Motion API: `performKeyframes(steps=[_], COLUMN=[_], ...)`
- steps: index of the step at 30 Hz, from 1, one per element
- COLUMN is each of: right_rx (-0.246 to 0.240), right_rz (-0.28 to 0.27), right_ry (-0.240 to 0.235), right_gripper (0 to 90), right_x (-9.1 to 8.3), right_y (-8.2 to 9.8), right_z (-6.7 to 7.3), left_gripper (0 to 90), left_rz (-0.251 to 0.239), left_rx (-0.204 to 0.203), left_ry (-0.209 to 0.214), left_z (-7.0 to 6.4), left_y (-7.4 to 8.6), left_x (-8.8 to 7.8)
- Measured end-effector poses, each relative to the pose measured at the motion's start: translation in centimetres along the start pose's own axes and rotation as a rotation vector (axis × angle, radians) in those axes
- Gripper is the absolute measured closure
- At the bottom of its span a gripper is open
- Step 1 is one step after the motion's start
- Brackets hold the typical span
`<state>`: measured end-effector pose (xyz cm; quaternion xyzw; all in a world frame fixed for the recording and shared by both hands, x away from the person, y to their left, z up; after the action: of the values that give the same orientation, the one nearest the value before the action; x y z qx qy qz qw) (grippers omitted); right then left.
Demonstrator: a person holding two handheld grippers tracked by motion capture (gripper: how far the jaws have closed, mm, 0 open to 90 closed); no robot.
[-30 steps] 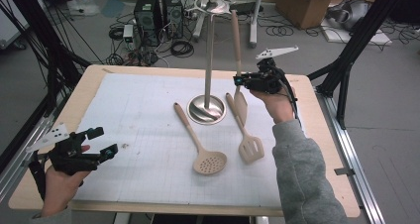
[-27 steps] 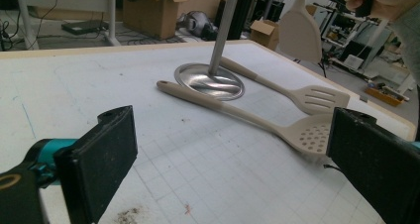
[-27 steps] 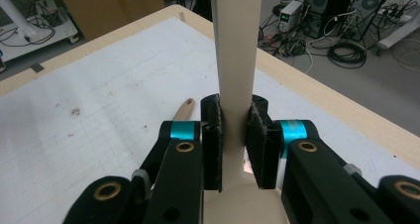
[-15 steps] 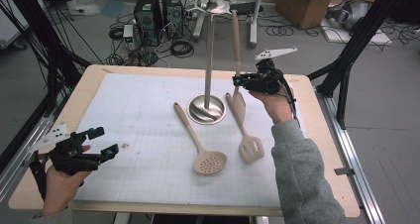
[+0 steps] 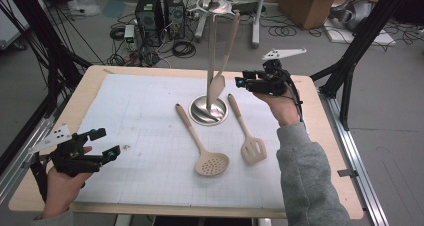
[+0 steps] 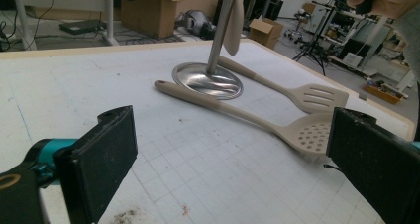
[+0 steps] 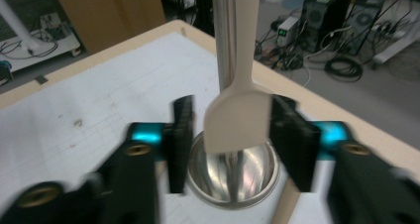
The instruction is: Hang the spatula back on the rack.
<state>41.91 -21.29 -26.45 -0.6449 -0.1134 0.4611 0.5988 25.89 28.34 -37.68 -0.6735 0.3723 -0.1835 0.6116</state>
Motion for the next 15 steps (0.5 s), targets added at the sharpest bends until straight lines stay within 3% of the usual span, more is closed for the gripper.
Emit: performKeyframes(steps=[6, 12, 15], right_rx=[0.01, -0.002, -0.003], right_rz=[-0.051, -0.127, -0.132], right_ry=[0.018, 0.025, 0.023], right_gripper=[13.5, 10.2, 10.2], right_x=[-0.9, -1.8, -2.2], right_y=[-0.1, 0.0, 0.3], right_z=[0.4, 1.0, 1.2], left_gripper=[6.1, 6.1, 6.0], left_rz=[-0.007, -0.016, -0.016], left_rx=[0.001, 0.004, 0.01], left_ry=[0.0, 0.0, 0.0], left_z=[0.1, 0.0, 0.0], left_y=[0.0, -0.2, -0.2], left_x=[-0.1, -0.3, -0.3])
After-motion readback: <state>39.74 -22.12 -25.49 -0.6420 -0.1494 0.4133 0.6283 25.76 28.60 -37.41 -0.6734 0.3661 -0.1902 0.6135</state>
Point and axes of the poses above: each handheld gripper's, and its own axes: x roughly forward along the jaws, y roughly out of its underside, z roughly to its left, the point moved 1 cm from there along x, roughly forward along the jaws, and after that the axes turned 3 degrees about x, right-handed, at the moved point
